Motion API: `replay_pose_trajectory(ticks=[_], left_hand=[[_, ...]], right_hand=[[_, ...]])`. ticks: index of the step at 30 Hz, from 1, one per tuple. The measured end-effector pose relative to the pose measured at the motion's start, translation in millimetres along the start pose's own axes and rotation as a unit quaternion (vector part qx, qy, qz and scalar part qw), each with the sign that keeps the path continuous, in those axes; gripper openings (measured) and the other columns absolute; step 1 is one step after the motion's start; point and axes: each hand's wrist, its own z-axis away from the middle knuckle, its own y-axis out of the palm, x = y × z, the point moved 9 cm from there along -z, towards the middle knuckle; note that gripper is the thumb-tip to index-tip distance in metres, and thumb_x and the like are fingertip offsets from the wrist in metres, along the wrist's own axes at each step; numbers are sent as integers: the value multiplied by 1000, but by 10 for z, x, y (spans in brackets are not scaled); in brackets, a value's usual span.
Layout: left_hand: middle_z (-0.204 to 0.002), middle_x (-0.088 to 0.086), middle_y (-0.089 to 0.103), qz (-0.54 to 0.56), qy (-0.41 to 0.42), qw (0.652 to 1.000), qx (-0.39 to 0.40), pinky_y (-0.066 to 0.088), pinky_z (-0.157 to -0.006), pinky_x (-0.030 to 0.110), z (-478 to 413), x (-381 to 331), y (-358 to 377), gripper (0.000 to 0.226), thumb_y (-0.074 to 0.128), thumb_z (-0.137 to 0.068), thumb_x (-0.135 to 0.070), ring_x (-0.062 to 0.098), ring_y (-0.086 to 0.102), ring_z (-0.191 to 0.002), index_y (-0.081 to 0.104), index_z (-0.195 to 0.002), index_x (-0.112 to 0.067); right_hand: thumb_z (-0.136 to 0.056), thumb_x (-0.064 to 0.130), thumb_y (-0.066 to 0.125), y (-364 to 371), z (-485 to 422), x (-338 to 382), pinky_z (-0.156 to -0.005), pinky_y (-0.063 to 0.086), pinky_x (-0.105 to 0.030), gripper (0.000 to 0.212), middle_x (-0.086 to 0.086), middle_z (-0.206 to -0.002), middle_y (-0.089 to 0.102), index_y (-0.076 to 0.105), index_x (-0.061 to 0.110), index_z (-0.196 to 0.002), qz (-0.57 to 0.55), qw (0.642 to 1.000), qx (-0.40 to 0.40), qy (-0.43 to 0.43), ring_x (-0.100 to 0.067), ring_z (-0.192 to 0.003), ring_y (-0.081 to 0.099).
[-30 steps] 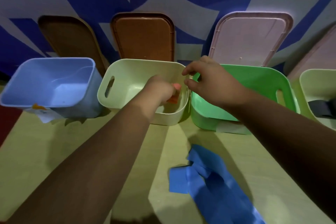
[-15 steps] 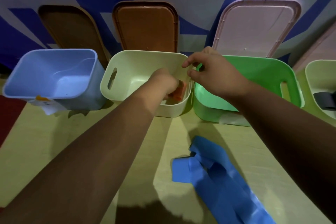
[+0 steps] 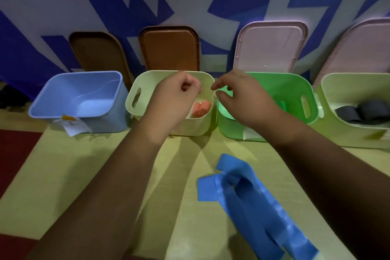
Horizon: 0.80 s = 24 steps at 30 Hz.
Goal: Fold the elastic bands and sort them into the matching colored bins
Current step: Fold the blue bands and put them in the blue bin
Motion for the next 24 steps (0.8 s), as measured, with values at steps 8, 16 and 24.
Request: replay_pose_trajectory(ticks=[8, 16, 24], left_hand=[[-99, -8, 79, 102, 22, 994, 44, 58, -81, 37, 1055, 421, 356, 14, 66, -100, -22, 19, 74, -91, 75, -92, -29], [-140, -18, 50, -117, 114, 982, 96, 41, -115, 35, 1778, 1392, 1177, 51, 69, -98, -37, 6, 47, -132, 49, -145, -33], [-162, -22, 32, -185, 232, 955, 32, 19, -118, 14, 2267, 1576, 1207, 74, 60, -101, -47, -1, 28, -149, 25, -165, -35]], right_hand=[[-97, 18, 70, 66, 1067, 58, -85, 36, -21, 13, 7, -99, 61, 79, 22, -105, -1, 999, -16, -39, -10, -95, 57], [-100, 31, 66, 668, 2099, -415, -97, 42, -27, 26, 6, -119, 59, 69, 28, -126, 14, 999, 11, 48, -17, -113, 57], [-107, 36, 55, 1035, 2752, -451, -125, 27, -33, 48, 8, -164, 36, 50, 30, -154, 141, 988, 63, -3, -18, -152, 32]])
